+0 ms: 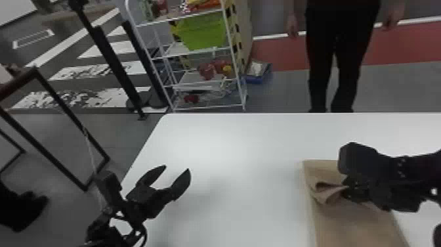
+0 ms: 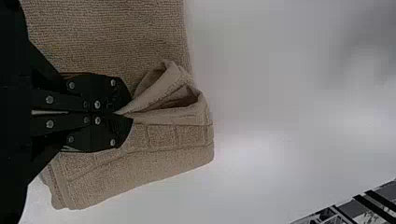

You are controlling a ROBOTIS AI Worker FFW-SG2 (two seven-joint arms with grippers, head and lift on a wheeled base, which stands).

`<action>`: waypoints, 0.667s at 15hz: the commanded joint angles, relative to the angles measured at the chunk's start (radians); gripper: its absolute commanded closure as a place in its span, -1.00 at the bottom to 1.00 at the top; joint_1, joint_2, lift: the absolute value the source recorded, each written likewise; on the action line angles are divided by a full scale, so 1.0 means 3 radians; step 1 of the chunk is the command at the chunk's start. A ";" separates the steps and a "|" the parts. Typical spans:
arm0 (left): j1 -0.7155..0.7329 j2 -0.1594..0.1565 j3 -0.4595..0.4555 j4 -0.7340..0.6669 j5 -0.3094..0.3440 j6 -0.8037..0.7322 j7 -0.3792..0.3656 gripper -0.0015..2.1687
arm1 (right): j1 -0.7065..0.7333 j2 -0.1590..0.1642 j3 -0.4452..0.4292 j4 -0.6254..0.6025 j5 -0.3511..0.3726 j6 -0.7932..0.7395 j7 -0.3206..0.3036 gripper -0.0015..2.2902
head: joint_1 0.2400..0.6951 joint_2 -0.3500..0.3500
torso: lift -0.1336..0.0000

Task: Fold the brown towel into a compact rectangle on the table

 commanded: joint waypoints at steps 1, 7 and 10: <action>0.0000 -0.0009 -0.0001 -0.0001 -0.0015 -0.0025 0.0000 -0.97 | 0.0006 -0.0002 -0.0048 -0.0090 -0.0089 0.0015 0.0005 0.13 | 1.00 1.00 | -0.84; 0.0026 -0.0009 0.0004 -0.0022 -0.0015 -0.0015 -0.0010 -0.97 | 0.0226 -0.0267 -0.0084 -0.0811 -0.0247 0.0291 0.0286 0.37 | 1.00 1.00 | -0.84; 0.0031 -0.0009 0.0030 -0.0011 -0.0010 -0.0025 -0.0015 -0.97 | 0.0410 -0.0431 -0.0084 -0.0913 -0.0129 0.0178 0.0471 0.37 | 1.00 1.00 | -0.84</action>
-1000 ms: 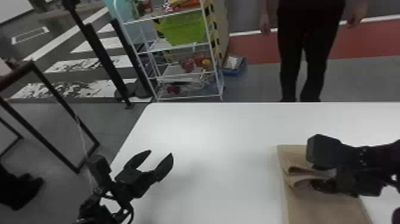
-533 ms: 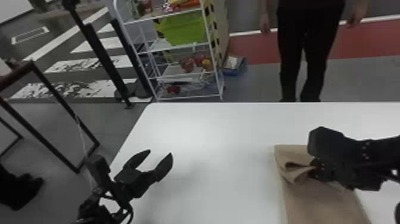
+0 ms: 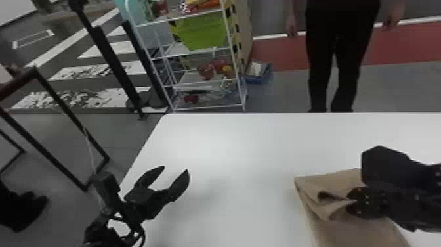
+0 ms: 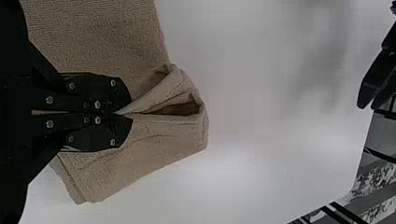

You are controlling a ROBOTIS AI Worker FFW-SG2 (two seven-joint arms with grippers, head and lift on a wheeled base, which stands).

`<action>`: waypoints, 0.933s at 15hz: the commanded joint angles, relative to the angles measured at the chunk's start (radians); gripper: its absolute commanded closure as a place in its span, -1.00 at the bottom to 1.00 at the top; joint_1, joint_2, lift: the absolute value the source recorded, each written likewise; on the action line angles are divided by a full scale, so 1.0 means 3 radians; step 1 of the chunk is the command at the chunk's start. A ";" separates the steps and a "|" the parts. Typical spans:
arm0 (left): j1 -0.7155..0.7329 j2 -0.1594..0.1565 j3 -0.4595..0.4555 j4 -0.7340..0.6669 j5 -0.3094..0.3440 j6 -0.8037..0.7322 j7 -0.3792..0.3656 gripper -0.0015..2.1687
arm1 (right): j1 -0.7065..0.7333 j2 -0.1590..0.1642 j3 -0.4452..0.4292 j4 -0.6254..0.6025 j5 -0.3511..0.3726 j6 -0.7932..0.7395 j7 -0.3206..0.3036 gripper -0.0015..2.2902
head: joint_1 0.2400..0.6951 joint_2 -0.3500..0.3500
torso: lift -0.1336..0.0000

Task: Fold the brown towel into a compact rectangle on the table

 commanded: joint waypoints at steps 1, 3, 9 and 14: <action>0.0001 -0.0009 0.0002 0.0007 0.0006 -0.0001 -0.0010 -0.97 | 0.0126 -0.0076 0.0006 0.0066 0.0196 -0.0202 0.0018 0.37 | 1.00 1.00 | -0.84; 0.0006 -0.0009 -0.0003 -0.0003 0.0001 -0.0001 -0.0015 -0.97 | 0.0095 -0.0010 0.0006 0.0219 0.0227 -0.0304 0.0018 0.37 | 1.00 1.00 | -0.84; 0.0016 -0.0009 -0.0009 -0.0008 0.0006 0.0009 -0.0118 -0.97 | 0.0126 -0.0056 -0.0117 -0.0149 0.0038 -0.0376 0.0018 0.37 | 1.00 1.00 | -0.84; 0.0165 -0.0009 -0.0545 -0.0182 -0.0019 0.0479 -0.0281 -0.97 | -0.0135 0.0036 -0.0357 -0.0052 -0.0131 -0.0396 -0.0096 0.37 | 1.00 0.96 | -0.84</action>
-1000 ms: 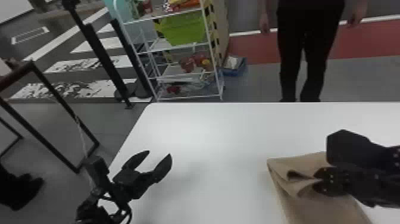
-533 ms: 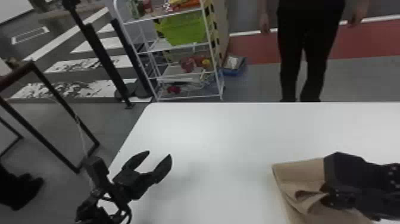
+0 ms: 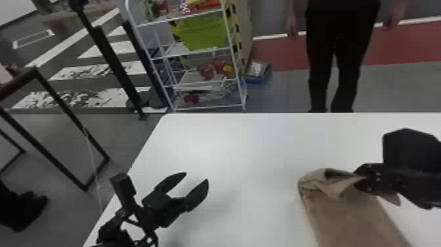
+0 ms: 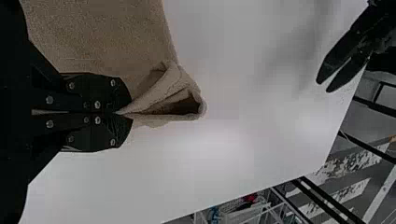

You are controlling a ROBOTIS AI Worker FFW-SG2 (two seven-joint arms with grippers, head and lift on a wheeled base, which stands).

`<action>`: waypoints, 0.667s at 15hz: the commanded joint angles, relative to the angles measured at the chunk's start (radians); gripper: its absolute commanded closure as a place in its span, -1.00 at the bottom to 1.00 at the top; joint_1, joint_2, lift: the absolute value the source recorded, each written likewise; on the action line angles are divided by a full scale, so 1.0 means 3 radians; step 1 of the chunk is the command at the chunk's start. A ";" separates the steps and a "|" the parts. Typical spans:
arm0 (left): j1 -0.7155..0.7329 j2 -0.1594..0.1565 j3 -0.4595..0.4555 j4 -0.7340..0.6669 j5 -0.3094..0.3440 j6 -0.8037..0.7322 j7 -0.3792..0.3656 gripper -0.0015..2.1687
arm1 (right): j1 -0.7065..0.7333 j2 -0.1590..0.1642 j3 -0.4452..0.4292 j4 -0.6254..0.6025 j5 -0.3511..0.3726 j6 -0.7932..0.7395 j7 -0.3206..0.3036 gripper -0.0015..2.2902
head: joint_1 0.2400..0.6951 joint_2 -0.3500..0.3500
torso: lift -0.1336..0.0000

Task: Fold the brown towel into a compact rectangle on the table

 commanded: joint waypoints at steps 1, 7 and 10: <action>0.0087 -0.0009 -0.0390 -0.0085 -0.0058 0.0166 0.0093 -0.97 | -0.0117 0.0067 -0.0038 0.0110 -0.0038 -0.0017 -0.0033 0.37 | 1.00 0.90 | -0.84; 0.0087 -0.0009 -0.1018 -0.0034 -0.0206 0.0166 0.0620 -0.96 | -0.0194 0.0159 -0.0105 0.0141 -0.0171 0.0003 -0.0054 0.37 | 1.00 0.48 | -0.84; 0.0097 -0.0009 -0.1146 -0.0054 -0.0273 0.0105 0.0630 -0.94 | -0.0194 0.0153 -0.0105 0.0131 -0.0186 0.0003 -0.0054 0.37 | 1.00 0.37 | -0.84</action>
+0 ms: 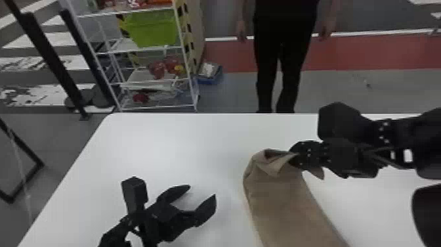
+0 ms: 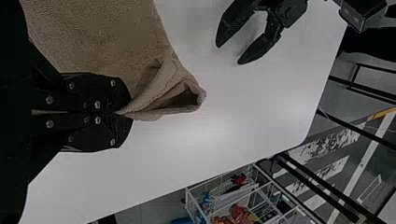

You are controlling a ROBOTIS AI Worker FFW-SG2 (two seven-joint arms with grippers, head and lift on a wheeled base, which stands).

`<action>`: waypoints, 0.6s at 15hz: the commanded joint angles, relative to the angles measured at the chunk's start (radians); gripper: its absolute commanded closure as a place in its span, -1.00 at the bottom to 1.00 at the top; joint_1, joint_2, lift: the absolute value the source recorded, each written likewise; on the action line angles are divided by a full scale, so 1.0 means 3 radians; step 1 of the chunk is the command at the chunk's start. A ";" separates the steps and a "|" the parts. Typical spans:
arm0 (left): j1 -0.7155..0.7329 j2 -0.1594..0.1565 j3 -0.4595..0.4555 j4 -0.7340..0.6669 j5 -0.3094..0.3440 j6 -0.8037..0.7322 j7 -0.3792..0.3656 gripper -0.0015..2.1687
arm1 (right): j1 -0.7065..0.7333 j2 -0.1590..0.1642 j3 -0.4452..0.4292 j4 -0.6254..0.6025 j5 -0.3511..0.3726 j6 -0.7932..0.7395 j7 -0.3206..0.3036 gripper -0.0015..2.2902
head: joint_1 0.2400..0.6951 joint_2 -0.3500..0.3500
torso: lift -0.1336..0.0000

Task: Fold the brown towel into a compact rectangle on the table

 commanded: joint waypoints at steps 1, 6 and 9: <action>0.0042 -0.0009 -0.0095 -0.0071 0.0020 0.0004 -0.0003 -0.94 | 0.0000 -0.0004 -0.0001 -0.0003 -0.0006 0.0000 -0.0005 0.37 | 1.00 0.35 | -0.84; 0.0206 -0.0009 -0.0381 -0.0358 0.0137 0.0086 0.0099 -0.94 | -0.0005 0.0037 0.0020 0.0002 -0.0006 -0.0010 -0.0051 0.37 | 1.00 0.21 | -0.84; 0.0165 -0.0009 -0.0611 -0.0306 0.0122 0.0065 0.0263 -0.94 | 0.0005 0.0042 0.0046 -0.0029 -0.0011 0.0000 -0.0051 0.37 | 1.00 0.14 | -0.84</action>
